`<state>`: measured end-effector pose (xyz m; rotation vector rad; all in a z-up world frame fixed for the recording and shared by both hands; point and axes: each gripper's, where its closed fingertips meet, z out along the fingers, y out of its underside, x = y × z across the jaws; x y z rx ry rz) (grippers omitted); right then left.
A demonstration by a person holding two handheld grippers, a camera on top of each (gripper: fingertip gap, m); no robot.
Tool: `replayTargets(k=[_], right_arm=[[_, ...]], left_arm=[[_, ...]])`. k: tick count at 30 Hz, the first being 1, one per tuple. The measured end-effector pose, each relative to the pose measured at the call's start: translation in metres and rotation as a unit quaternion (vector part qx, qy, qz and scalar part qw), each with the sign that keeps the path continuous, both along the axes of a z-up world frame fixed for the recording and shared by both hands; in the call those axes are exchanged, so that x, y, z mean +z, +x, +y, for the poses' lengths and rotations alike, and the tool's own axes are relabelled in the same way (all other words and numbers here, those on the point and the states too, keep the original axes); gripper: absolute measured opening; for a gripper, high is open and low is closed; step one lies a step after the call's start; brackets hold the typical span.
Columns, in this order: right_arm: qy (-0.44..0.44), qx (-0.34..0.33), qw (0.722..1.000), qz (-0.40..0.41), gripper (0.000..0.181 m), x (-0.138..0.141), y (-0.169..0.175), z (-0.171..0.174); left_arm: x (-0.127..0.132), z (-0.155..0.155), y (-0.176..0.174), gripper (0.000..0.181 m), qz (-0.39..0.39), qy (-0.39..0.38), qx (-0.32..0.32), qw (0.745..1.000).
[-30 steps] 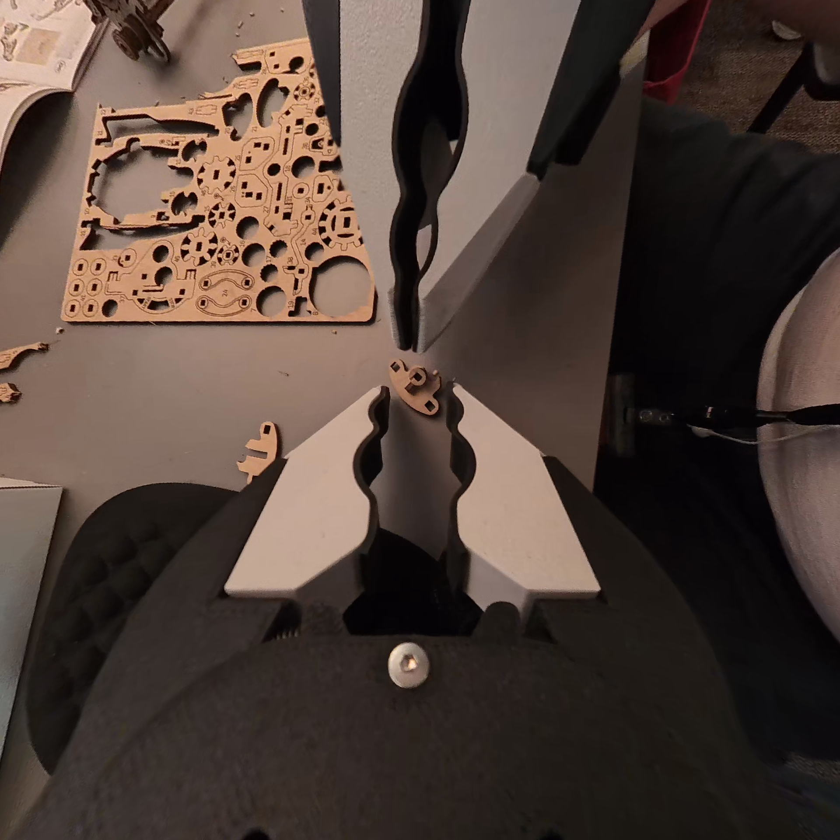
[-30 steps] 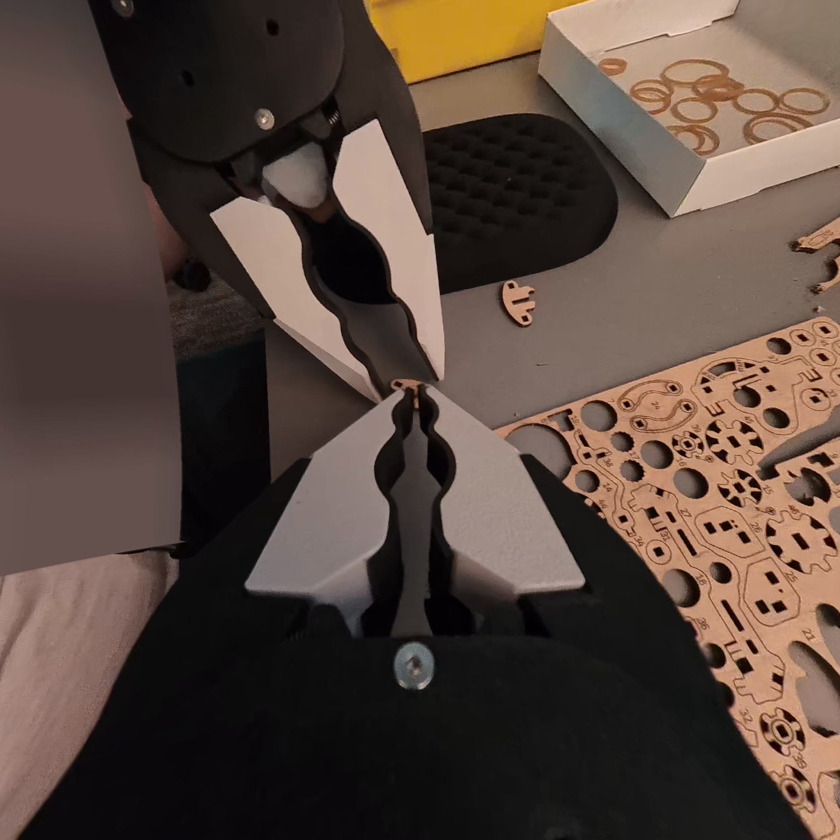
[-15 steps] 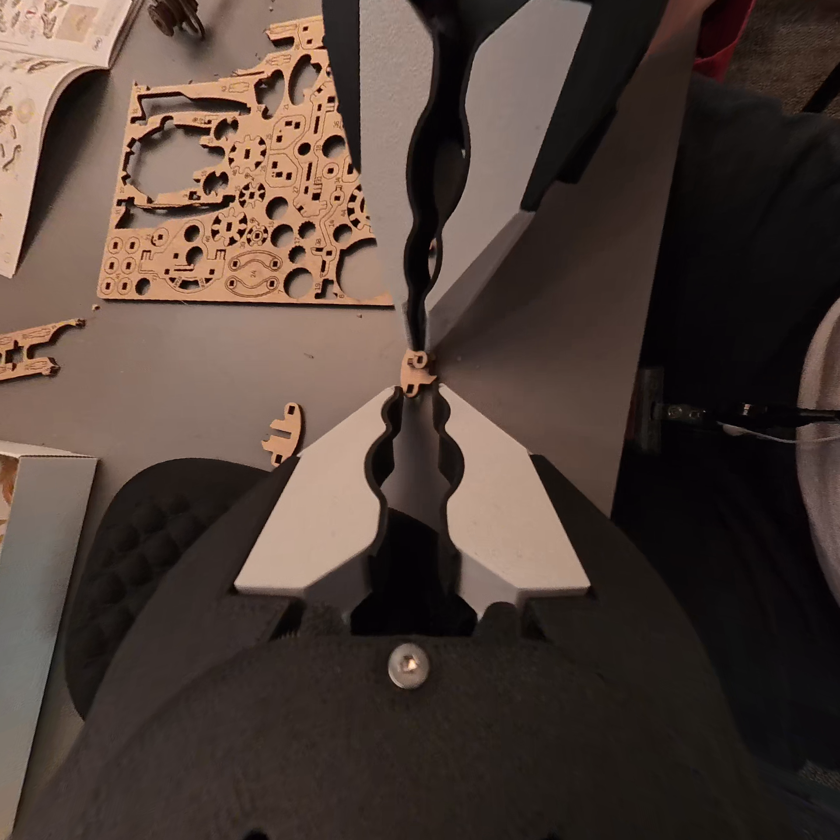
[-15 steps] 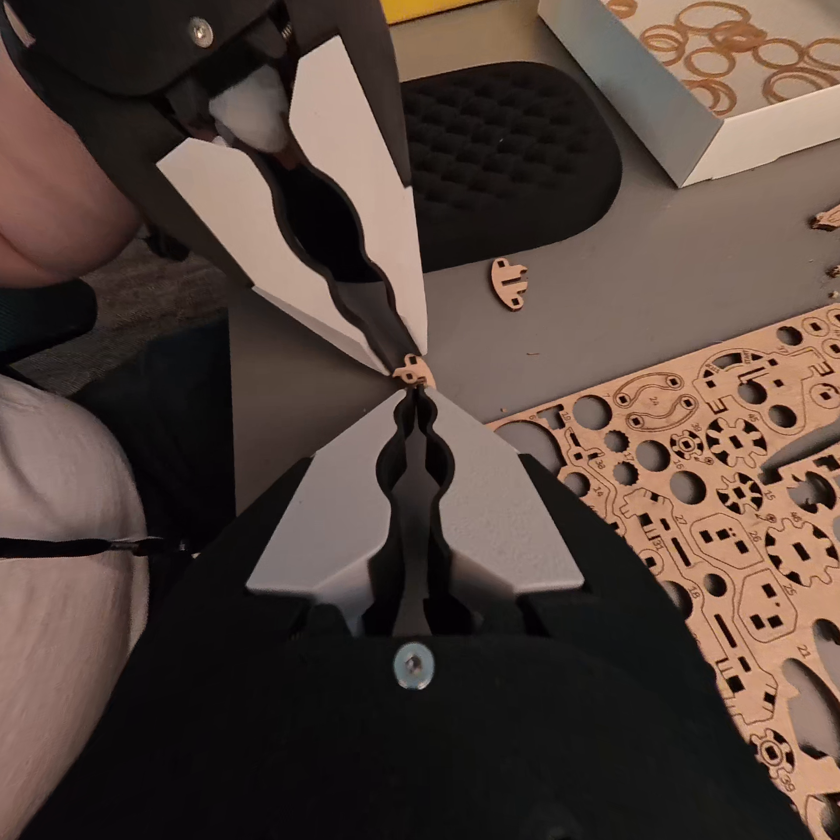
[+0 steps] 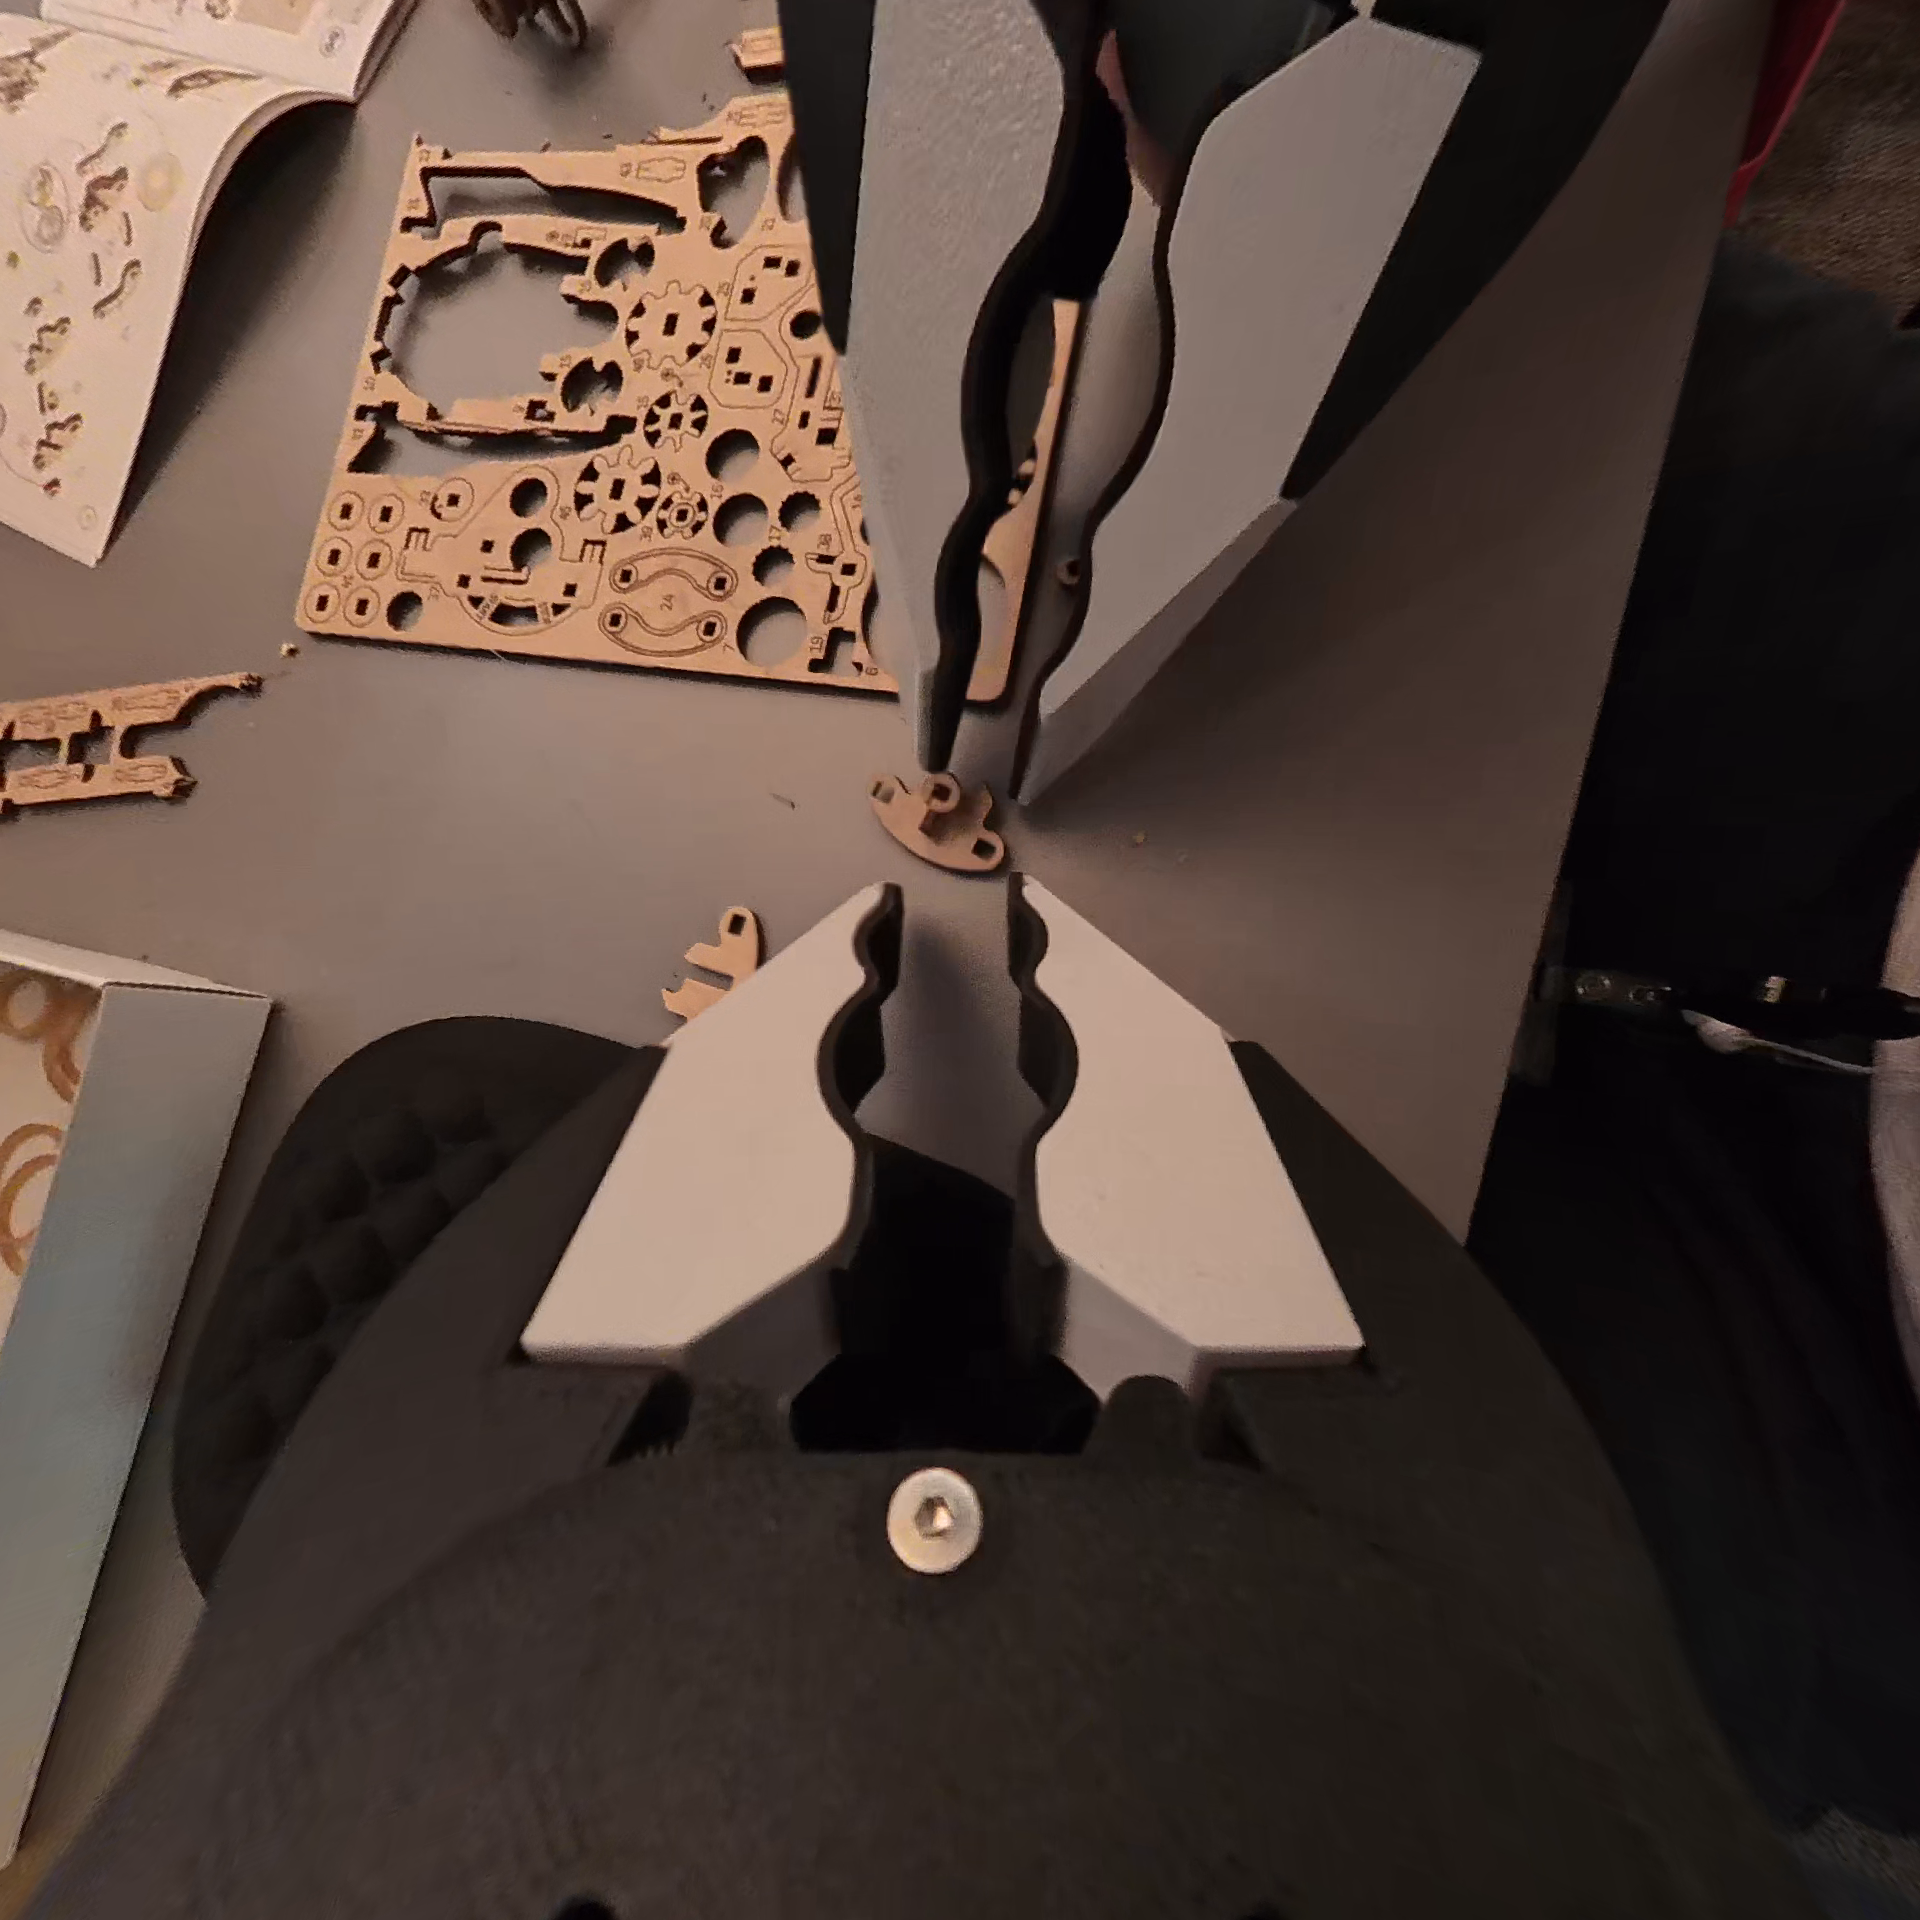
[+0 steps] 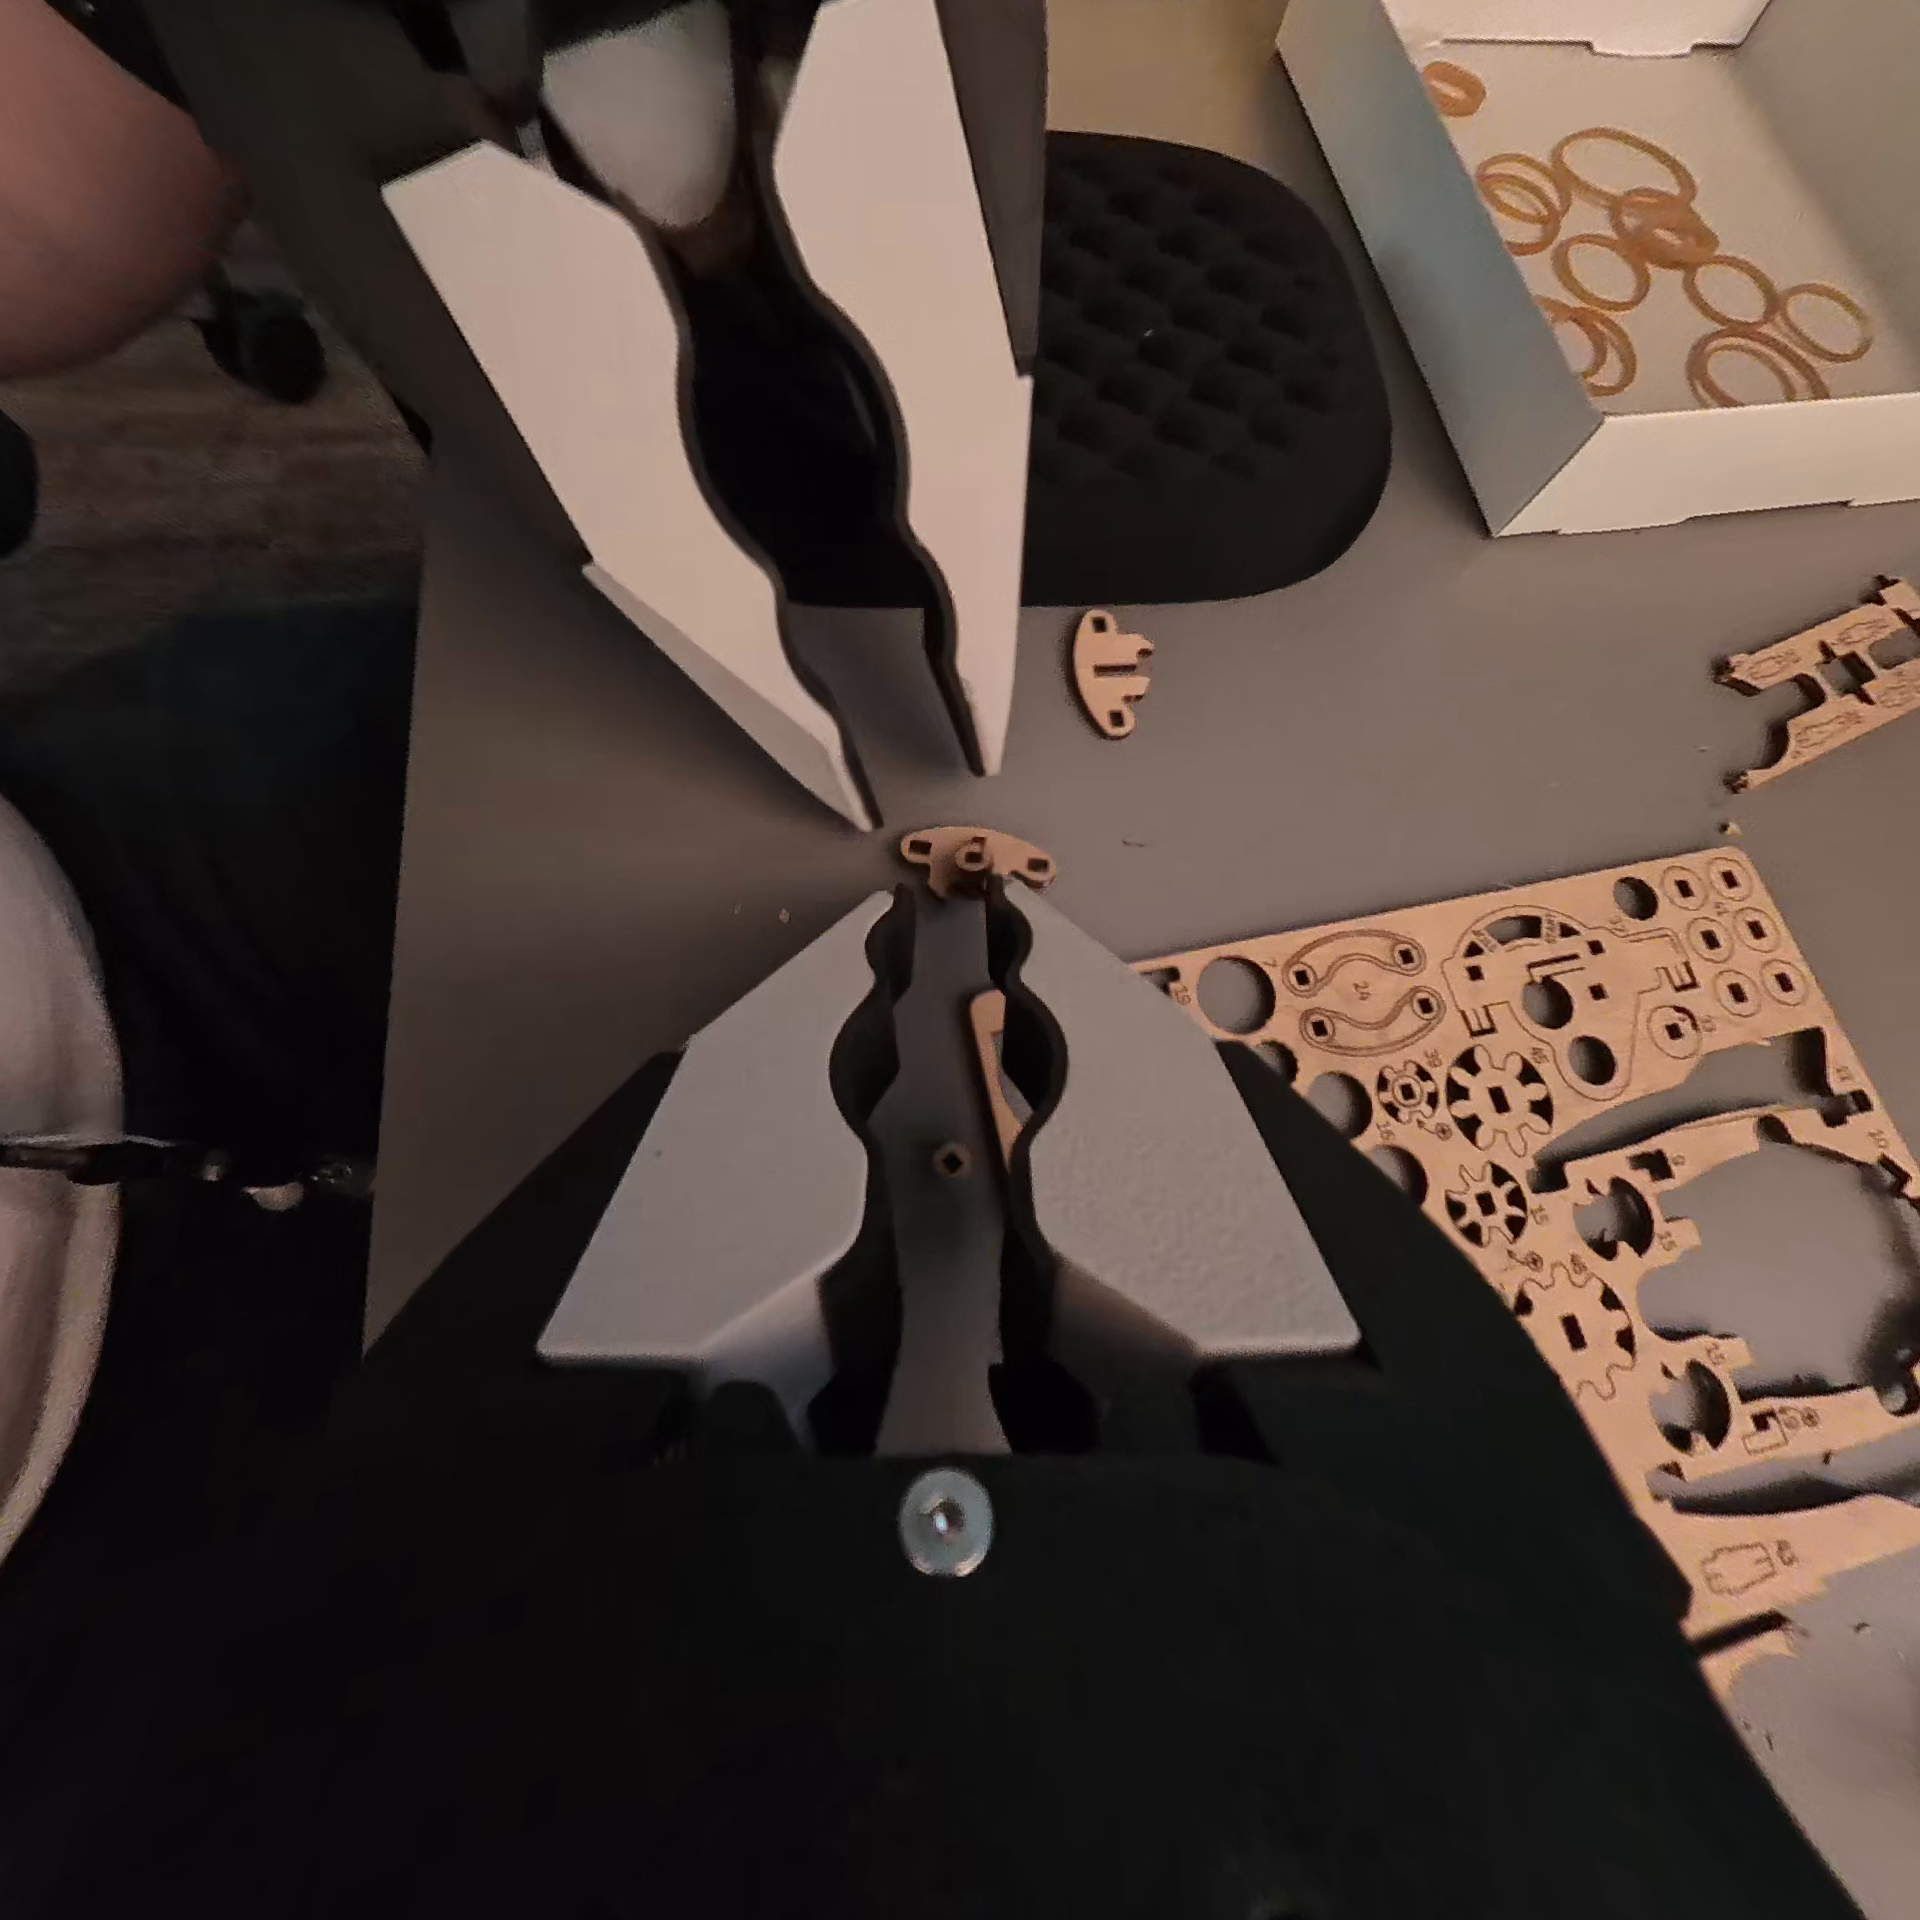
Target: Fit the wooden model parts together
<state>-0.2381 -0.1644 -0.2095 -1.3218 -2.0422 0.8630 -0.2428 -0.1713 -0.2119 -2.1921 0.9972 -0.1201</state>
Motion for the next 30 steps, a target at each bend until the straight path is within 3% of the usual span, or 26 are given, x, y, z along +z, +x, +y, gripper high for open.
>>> replayTargets(k=[1, 4, 13, 19, 23, 27, 30], right_arm=[[-0.002, -0.001, 1.000, 0.000, 0.011, 0.000, -0.001, 0.000], [-0.013, -0.007, 1.000, -0.013, 0.000, -0.002, -0.003, 0.001], [-0.046, -0.005, 0.999, -0.017, 0.000, -0.001, -0.008, -0.003], [-0.017, 0.038, 0.998, 0.050, 0.024, 0.022, -0.003, -0.009], [0.030, 0.095, 0.988, 0.114, 0.024, 0.044, 0.003, -0.024], [0.064, 0.150, 0.976, 0.142, 0.024, 0.053, 0.010, -0.039], [0.074, 0.159, 0.973, 0.151, 0.016, 0.057, 0.011, -0.044]], left_arm=[[-0.001, 0.001, 0.000, 0.023, 0.003, -0.001, 0.002, 1.000], [-0.002, 0.003, 0.002, 0.022, 0.011, 0.008, 0.002, 1.000], [-0.002, 0.007, 0.001, 0.020, 0.017, 0.011, 0.006, 1.000], [0.002, 0.001, 0.002, 0.020, -0.016, -0.007, -0.003, 1.000], [0.021, -0.014, 0.013, 0.020, -0.137, -0.065, -0.025, 0.988], [0.061, -0.033, 0.030, 0.019, -0.330, -0.157, -0.072, 0.928], [0.071, -0.039, 0.030, 0.019, -0.369, -0.180, -0.095, 0.907]])
